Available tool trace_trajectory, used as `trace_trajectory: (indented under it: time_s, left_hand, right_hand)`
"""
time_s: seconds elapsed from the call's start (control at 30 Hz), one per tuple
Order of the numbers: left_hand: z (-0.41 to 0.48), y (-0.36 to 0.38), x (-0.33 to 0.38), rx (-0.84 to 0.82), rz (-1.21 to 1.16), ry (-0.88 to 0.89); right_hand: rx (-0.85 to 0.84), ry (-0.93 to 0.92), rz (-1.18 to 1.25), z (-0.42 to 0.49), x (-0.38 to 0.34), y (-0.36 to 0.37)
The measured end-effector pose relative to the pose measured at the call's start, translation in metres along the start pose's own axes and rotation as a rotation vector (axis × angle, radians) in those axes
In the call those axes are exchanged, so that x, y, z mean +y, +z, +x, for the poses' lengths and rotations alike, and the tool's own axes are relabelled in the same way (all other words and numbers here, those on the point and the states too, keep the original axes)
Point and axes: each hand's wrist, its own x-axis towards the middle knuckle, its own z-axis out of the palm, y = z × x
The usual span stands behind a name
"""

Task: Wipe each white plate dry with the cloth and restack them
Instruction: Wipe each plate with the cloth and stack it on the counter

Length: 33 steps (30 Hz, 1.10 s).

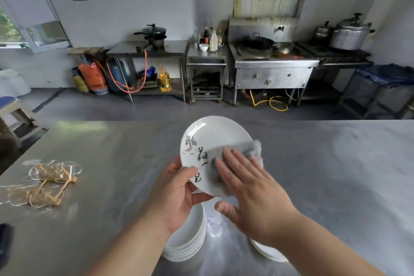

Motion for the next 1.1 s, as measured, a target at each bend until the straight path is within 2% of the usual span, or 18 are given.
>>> trace_trajectory:
  time_s: [0.13, 0.33, 0.4, 0.5, 0.57, 0.77, 0.9, 1.0, 1.1]
  left_hand:
    - [-0.006, 0.013, -0.005, -0.096, 0.051, -0.005]
    - [-0.002, 0.03, 0.006, -0.11, 0.05, 0.063]
    - [-0.002, 0.031, 0.008, -0.107, 0.019, 0.044]
    - [-0.007, 0.033, 0.005, -0.135, 0.048, 0.001]
    - [-0.009, 0.036, 0.002, -0.186, 0.096, 0.003]
    - [-0.011, 0.034, 0.016, -0.176, 0.116, 0.056]
    - [-0.015, 0.031, 0.017, -0.192, 0.121, 0.023]
    - [-0.016, 0.04, 0.017, -0.226, 0.147, 0.018]
    - [-0.013, 0.043, 0.027, -0.215, 0.086, 0.062]
  right_hand:
    - [-0.004, 0.091, -0.068, 0.003, 0.026, -0.024]
    - [0.063, -0.213, 0.191, -0.013, -0.001, -0.02]
    - [0.072, -0.181, 0.143, -0.012, 0.005, -0.024]
    - [0.088, 0.005, 0.052, 0.0, 0.023, -0.041]
    - [0.103, 0.062, 0.075, 0.006, 0.025, -0.05]
    - [0.096, -0.181, 0.197, -0.011, -0.007, -0.033]
    - [0.145, -0.087, 0.026, -0.009, 0.007, -0.047]
    - [0.142, 0.034, 0.06, 0.004, 0.009, -0.064]
    - [0.12, -0.12, 0.164, 0.001, -0.005, -0.061]
